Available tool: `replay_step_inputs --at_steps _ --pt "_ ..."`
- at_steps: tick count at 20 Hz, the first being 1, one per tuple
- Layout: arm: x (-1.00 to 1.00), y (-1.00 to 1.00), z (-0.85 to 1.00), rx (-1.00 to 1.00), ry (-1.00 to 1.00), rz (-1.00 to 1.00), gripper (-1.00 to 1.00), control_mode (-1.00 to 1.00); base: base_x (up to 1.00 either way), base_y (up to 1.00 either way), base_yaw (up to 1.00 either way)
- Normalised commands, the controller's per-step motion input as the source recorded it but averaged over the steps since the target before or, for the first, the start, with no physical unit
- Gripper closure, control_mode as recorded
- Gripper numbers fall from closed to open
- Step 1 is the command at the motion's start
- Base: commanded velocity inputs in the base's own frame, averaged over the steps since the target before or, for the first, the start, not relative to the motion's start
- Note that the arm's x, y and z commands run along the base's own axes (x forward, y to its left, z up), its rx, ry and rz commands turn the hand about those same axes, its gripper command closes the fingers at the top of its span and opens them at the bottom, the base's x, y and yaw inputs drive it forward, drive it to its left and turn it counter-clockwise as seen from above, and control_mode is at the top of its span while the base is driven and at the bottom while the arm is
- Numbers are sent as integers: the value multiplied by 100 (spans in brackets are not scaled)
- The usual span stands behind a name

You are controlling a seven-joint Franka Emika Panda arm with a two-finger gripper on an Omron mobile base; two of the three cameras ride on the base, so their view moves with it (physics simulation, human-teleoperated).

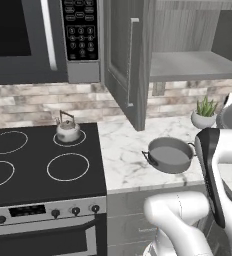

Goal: Pick the kettle from the cabinet and place it on a stove burner. Then pick the pot from the counter and place it on another stove burner. Finally, turn both burners on.

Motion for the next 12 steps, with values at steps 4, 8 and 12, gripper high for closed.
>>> replay_step_inputs --at_steps 4,8,12 --pt "0 0 0 0 0 0 -100 100 0 0 0" --pt "0 0 -16 0 0 0 -100 -100 0 0 0" --pt "5 2 -16 0 0 0 -100 -100 0 0 0"
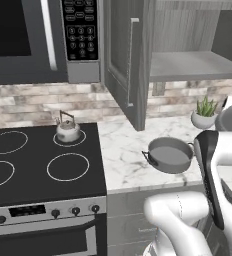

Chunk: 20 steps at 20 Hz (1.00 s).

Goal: Pick the kettle from the cabinet and place it on a stove burner. Then pick the pot from the counter and place it on another stove burner. Finally, turn both burners on.

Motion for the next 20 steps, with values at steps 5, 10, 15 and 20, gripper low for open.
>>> replay_step_inputs --at_steps 5,10,15,20 --pt "13 1 -15 0 0 1 -100 -100 0 0 0" --pt "27 4 -17 0 0 8 -100 -100 0 0 0" --pt "27 11 -21 0 7 5 -100 -100 0 0 0" --pt "24 10 -21 0 14 0 -100 -100 0 0 0"
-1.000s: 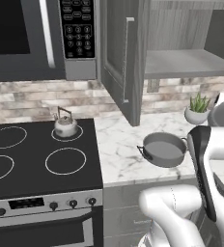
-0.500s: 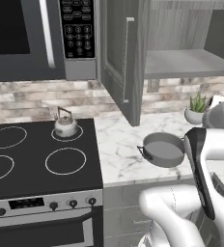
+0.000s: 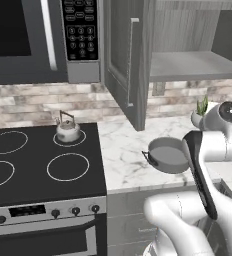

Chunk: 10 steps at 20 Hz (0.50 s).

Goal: Pick the kettle from the cabinet and place it on a stove burner. Then pick the pot from the counter and place it on another stove burner. Finally, turn both burners on.

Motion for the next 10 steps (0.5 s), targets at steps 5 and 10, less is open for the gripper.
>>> replay_step_inputs --at_steps 5,10 --pt "27 9 -30 0 19 -3 -100 -100 0 0 0" --pt "21 3 -34 0 20 -1 -100 -100 0 0 0"
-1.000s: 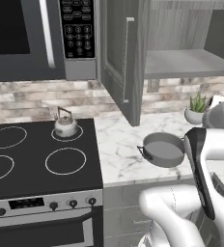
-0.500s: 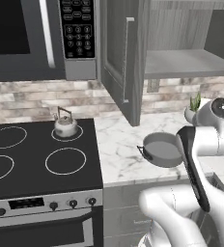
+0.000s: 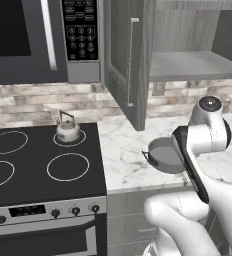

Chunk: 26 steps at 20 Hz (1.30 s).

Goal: Pick the kettle from the cabinet and place it on a stove burner. Then pick the pot from the counter and place it on another stove burner. Finally, turn both burners on.

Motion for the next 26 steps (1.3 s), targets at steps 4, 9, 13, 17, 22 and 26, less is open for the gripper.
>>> replay_step_inputs --at_steps 4,9,13,17,22,26 --pt "6 1 -31 2 13 0 -100 -100 0 0 0" --pt "0 0 -25 4 6 0 -100 -100 0 0 0" --pt "0 -1 -25 2 6 0 -100 -100 0 0 0" --pt "0 0 -33 1 5 0 -100 -100 0 0 0" --pt "2 0 -29 4 1 0 -100 -100 0 0 0" --pt "12 3 -27 5 0 0 -100 -100 0 0 0"
